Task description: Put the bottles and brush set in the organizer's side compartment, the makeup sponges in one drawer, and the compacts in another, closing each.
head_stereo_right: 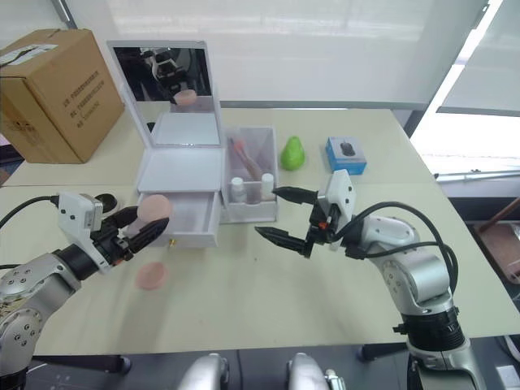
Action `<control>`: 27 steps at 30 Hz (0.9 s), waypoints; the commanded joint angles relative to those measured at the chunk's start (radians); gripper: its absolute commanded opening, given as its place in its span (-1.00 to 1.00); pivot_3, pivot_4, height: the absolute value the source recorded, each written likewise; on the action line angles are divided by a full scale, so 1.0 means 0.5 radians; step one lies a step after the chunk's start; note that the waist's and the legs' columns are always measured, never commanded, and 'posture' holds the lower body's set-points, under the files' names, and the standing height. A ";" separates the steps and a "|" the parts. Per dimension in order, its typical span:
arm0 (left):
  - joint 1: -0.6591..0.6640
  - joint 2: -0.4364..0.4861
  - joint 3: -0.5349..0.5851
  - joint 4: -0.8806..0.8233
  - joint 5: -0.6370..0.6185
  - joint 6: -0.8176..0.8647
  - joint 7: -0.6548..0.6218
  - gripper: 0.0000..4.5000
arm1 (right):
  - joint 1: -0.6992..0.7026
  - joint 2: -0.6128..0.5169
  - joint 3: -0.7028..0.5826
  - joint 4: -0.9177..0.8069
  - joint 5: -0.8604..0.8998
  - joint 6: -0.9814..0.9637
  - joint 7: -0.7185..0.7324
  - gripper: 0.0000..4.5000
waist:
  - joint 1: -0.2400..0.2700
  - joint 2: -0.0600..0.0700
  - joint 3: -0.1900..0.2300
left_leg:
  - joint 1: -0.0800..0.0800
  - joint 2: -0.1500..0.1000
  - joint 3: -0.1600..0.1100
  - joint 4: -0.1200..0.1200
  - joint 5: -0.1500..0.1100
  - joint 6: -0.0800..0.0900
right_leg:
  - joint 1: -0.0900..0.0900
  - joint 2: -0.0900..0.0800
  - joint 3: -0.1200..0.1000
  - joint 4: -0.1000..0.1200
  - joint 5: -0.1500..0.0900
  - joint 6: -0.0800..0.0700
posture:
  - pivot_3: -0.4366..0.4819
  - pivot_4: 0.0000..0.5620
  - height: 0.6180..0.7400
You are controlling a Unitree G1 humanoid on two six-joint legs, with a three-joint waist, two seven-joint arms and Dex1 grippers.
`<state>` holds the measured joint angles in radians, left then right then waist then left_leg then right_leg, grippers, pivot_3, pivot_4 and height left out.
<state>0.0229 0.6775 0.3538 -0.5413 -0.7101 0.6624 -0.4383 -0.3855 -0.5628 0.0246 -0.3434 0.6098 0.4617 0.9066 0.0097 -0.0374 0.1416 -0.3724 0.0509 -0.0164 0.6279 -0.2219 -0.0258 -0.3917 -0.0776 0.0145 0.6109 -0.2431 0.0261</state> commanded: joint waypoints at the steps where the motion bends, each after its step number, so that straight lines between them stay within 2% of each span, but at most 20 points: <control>1: -0.024 0.003 0.069 -0.004 -0.005 0.036 0.043 0.32 | -0.015 -0.014 -0.037 -0.062 0.000 -0.011 -0.010 1.00 | 0.000 0.000 0.000 | 0.000 0.000 0.000 0.000 0.000 0.000 | 0.000 0.000 0.000 0.000 0.000 0.000 | -0.05 -0.47 0.70; 15: -0.076 0.029 0.194 -0.070 -0.137 0.160 0.060 0.32 | 0.000 -0.019 -0.029 -0.072 -0.027 0.005 -0.026 1.00 | 0.001 0.000 0.001 | -0.001 0.000 0.000 0.000 0.000 0.000 | -0.001 0.000 0.000 0.000 0.000 0.000 | -0.05 -0.47 0.70; 27: -0.141 0.278 0.197 0.028 -0.194 0.303 -0.142 0.32 | 0.062 0.020 -0.010 -0.137 -0.024 0.012 -0.103 1.00 | 0.003 0.001 0.004 | -0.002 0.000 0.000 -0.001 0.000 0.000 | -0.005 0.000 0.001 -0.001 0.000 0.000 | -0.05 -0.47 0.70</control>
<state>-0.0281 0.7990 0.4413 -0.5278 -0.7916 0.8128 -0.4954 -0.3543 -0.5542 0.0290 -0.3672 0.5923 0.4658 0.8640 0.0113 -0.0367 0.1436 -0.3734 0.0509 -0.0163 0.6273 -0.2219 -0.0260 -0.3940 -0.0778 0.0147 0.6104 -0.2431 0.0260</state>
